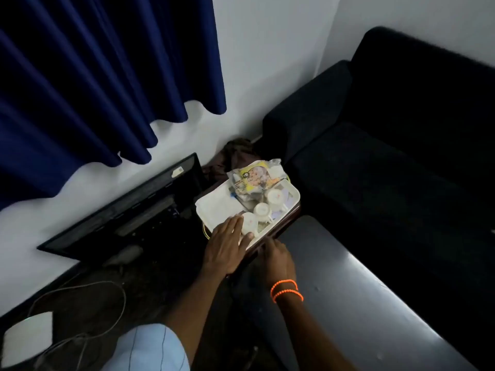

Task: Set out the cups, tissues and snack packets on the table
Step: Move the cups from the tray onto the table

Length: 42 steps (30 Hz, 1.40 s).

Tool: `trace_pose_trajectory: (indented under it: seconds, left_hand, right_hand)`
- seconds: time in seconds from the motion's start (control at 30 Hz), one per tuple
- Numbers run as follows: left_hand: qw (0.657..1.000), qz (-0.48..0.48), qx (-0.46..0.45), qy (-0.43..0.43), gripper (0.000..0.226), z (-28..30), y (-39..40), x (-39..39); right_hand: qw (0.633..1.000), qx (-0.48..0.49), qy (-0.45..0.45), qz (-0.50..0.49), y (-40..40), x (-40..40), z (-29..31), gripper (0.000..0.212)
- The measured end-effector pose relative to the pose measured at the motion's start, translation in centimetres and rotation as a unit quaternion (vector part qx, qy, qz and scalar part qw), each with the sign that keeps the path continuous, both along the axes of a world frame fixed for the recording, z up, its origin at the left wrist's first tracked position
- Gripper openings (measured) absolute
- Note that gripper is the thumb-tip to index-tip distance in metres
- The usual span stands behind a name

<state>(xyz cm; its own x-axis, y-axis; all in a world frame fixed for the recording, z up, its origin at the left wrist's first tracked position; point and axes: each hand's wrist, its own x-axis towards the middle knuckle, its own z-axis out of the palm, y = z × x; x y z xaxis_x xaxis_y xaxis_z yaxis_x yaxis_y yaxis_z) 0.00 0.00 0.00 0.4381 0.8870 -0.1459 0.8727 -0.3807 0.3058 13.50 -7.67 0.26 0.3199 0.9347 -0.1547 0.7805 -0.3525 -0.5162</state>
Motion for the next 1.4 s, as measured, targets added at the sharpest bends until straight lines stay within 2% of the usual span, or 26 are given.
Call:
trace_pose_trajectory:
  seconds: [0.1, 0.17, 0.27, 0.4, 0.5, 0.63, 0.7, 0.8, 0.87, 0.93, 1.0, 1.1, 1.17, 1.27, 1.4]
  left_hand:
    - [1.0, 0.022, -0.007, 0.016, 0.06, -3.4, 4.7, -1.1]
    - [0.996, 0.03, -0.053, 0.062, 0.057, -5.7, 7.2, -1.4]
    - [0.984, 0.056, -0.155, 0.067, 0.049, -8.0, 9.3, -1.2]
    - [0.963, 0.121, -0.239, -0.017, 0.05, -9.8, 11.5, -1.6]
    - [0.935, 0.198, -0.28, -0.088, 0.051, -10.4, 12.2, -1.9]
    - [0.897, 0.256, -0.332, -0.139, 0.049, -10.1, 12.5, -2.6]
    - [0.883, 0.268, -0.353, -0.157, 0.052, -9.6, 11.8, -3.0]
    - [0.866, 0.277, -0.376, -0.18, 0.049, -9.1, 10.0, -3.2]
    - [0.846, 0.271, -0.418, -0.19, 0.047, -8.6, 8.7, -2.9]
    - [0.825, 0.257, -0.465, -0.193, 0.056, -8.4, 7.0, -2.1]
    - [0.824, 0.237, -0.48, -0.186, 0.055, -8.3, 4.9, -0.4]
    - [0.86, 0.177, -0.452, -0.155, 0.052, -9.1, 0.4, 4.2]
    - [0.882, 0.124, -0.433, -0.14, 0.059, -10.0, -3.1, 7.6]
    - [0.887, 0.047, -0.438, -0.141, 0.072, -12.1, -8.4, 12.0]
    - [0.887, -0.058, -0.431, -0.157, 0.06, -15.1, -15.3, 16.6]
  right_hand:
    - [0.992, -0.068, 0.1, -0.039, 3.8, -2.0, -3.4, 0.028]
    - [0.975, -0.106, 0.17, -0.091, 5.9, -3.2, -5.5, 0.031]
    - [0.947, -0.109, 0.245, -0.176, 7.6, -4.3, -8.3, 0.032]
    - [0.902, -0.122, 0.33, -0.249, 8.9, -5.4, -10.9, 0.026]
    - [0.88, -0.103, 0.347, -0.308, 9.2, -5.5, -11.5, 0.022]
    - [0.853, -0.093, 0.369, -0.356, 9.6, -5.1, -11.6, 0.028]
    - [0.819, -0.094, 0.409, -0.39, 9.0, -5.2, -11.5, 0.025]
    - [0.728, -0.084, 0.509, -0.451, 7.1, -4.8, -11.0, 0.011]
    - [0.701, -0.078, 0.55, -0.448, 5.1, -3.9, -10.9, 0.006]
    - [0.681, -0.06, 0.579, -0.444, 2.6, -2.7, -10.8, 0.006]
    - [0.668, -0.043, 0.586, -0.456, -0.2, -1.2, -11.0, 0.011]
    - [0.66, -0.008, 0.559, -0.502, -4.9, 2.0, -11.7, 0.018]
    - [0.67, 0.014, 0.506, -0.543, -8.6, 4.4, -12.5, 0.023]
    - [0.702, 0.019, 0.413, -0.58, -14.3, 7.5, -13.5, 0.028]
    - [0.707, 0.031, 0.333, -0.623, -21.3, 10.2, -14.7, 0.025]
